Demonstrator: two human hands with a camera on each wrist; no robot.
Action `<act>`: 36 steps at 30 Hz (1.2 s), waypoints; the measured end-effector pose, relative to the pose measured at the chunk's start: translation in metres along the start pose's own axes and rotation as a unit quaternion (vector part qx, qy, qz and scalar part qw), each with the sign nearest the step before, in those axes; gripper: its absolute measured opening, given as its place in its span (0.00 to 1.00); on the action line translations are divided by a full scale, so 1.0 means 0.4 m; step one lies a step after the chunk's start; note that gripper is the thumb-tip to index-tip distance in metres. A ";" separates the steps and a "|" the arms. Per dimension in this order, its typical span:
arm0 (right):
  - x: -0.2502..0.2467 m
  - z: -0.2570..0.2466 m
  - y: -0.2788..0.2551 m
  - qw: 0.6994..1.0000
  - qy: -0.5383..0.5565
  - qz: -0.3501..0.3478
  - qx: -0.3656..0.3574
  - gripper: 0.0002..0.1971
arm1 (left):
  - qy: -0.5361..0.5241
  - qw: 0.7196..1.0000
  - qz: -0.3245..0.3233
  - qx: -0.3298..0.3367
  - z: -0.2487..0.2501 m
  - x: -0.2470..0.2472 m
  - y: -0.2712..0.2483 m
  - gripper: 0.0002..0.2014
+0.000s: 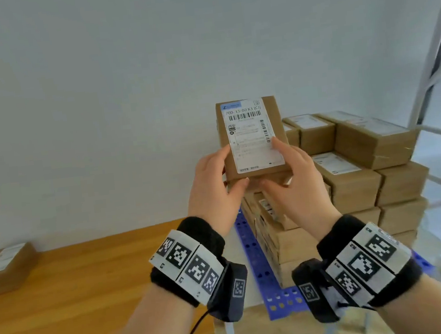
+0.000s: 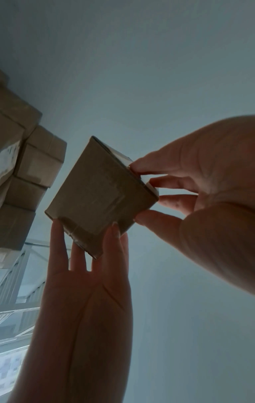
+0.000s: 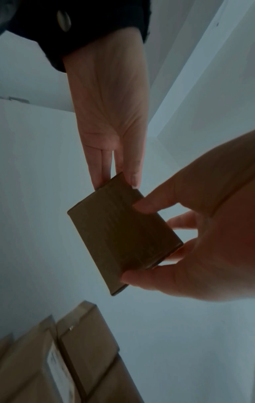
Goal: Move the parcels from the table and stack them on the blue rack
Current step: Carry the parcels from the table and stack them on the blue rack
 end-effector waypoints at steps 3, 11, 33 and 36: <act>-0.098 0.053 0.014 1.000 -0.004 0.008 -0.004 0.37 | 0.002 1.000 -0.010 0.010 0.057 0.100 0.019 0.30; -0.369 0.267 0.124 1.000 -0.009 -0.020 -0.009 0.34 | 0.045 0.999 0.020 -0.005 0.156 0.420 0.120 0.31; -0.532 0.475 0.300 0.984 -0.159 -0.075 0.003 0.17 | 0.292 0.950 -0.072 -0.089 0.143 0.685 0.211 0.33; -0.542 0.510 0.340 0.957 -0.275 -0.095 0.016 0.17 | 0.326 0.937 -0.116 -0.057 0.152 0.699 0.236 0.33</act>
Point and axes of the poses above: each hand's wrist, its own y-axis towards the middle knuckle, its own x-axis out of the palm, z = x × y, the point moved 6 cm from there along y, towards the middle knuckle, and after that the axes turned 3 degrees about y, right-handed, at the moved point
